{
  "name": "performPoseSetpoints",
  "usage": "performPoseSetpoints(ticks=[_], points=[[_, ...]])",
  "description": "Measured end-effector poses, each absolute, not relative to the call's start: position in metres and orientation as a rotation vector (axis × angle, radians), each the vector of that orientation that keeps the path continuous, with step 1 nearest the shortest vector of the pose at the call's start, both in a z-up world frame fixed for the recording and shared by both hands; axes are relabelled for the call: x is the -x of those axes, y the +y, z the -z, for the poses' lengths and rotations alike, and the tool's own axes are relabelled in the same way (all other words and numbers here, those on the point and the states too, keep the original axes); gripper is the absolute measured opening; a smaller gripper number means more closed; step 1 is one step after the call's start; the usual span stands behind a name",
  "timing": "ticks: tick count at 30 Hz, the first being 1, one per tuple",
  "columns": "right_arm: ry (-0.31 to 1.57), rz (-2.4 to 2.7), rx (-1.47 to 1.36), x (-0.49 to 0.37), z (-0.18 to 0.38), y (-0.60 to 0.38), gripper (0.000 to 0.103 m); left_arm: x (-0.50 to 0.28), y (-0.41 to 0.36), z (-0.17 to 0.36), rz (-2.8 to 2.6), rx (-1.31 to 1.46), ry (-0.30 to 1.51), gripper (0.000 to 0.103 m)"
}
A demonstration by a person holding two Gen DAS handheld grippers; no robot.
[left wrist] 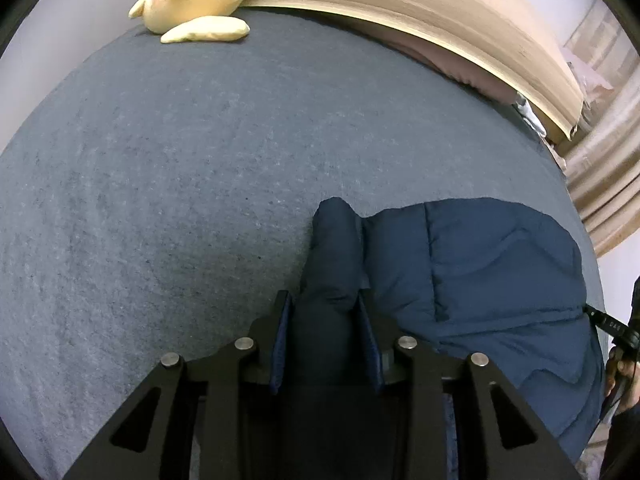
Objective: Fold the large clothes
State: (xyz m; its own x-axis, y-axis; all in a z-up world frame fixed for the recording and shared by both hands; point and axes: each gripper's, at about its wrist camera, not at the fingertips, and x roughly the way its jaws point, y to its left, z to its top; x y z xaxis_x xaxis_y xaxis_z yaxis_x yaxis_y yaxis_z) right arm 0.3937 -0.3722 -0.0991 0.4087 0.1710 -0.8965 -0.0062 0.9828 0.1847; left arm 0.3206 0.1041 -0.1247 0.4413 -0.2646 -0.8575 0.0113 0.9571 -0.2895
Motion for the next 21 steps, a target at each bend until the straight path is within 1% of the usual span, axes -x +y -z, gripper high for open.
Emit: performPoseSetpoints(ticks=[1, 2, 3, 4, 5, 6, 7, 8, 10, 12, 17, 19, 21], points=[[1.142, -0.104, -0.168, -0.393, 0.097, -0.372, 0.022, -0.319, 0.103, 0.119, 0.16, 0.242, 1.101, 0.036], [1.123, -0.086, -0.168, -0.393, 0.09, -0.37, 0.03, -0.317, 0.101, 0.11, 0.137, 0.218, 1.098, 0.037], [1.076, -0.051, -0.176, -0.388, 0.078, -0.372, 0.049, -0.315, 0.099, 0.1, 0.108, 0.19, 1.093, 0.042], [1.039, -0.013, -0.19, -0.384, 0.068, -0.372, 0.062, -0.311, 0.095, 0.088, 0.074, 0.162, 1.071, 0.044], [0.998, 0.017, -0.205, -0.38, 0.056, -0.372, 0.075, -0.306, 0.092, 0.077, 0.049, 0.146, 1.042, 0.05], [0.952, 0.028, -0.216, -0.373, 0.044, -0.37, 0.076, -0.303, 0.084, 0.065, 0.033, 0.135, 1.003, 0.059], [0.916, 0.02, -0.216, -0.371, 0.032, -0.361, 0.078, -0.301, 0.071, 0.055, 0.04, 0.131, 0.968, 0.064], [0.906, 0.0, -0.211, -0.372, 0.026, -0.347, 0.083, -0.3, 0.061, 0.049, 0.059, 0.132, 0.951, 0.069], [0.924, -0.072, -0.187, -0.38, 0.026, -0.308, 0.083, -0.301, 0.024, 0.046, 0.13, 0.147, 0.944, 0.07], [0.937, -0.109, -0.148, -0.392, 0.039, -0.269, 0.083, -0.307, -0.007, 0.054, 0.142, 0.141, 0.961, 0.07], [1.009, -0.095, -0.041, -0.414, 0.08, -0.216, 0.083, -0.32, -0.06, 0.083, 0.084, 0.005, 1.006, 0.07], [1.049, -0.068, -0.004, -0.419, 0.099, -0.208, 0.086, -0.323, -0.063, 0.093, 0.064, -0.025, 1.022, 0.073], [1.055, -0.044, -0.01, -0.424, 0.106, -0.209, 0.091, -0.326, -0.063, 0.095, 0.048, -0.039, 1.036, 0.077]])
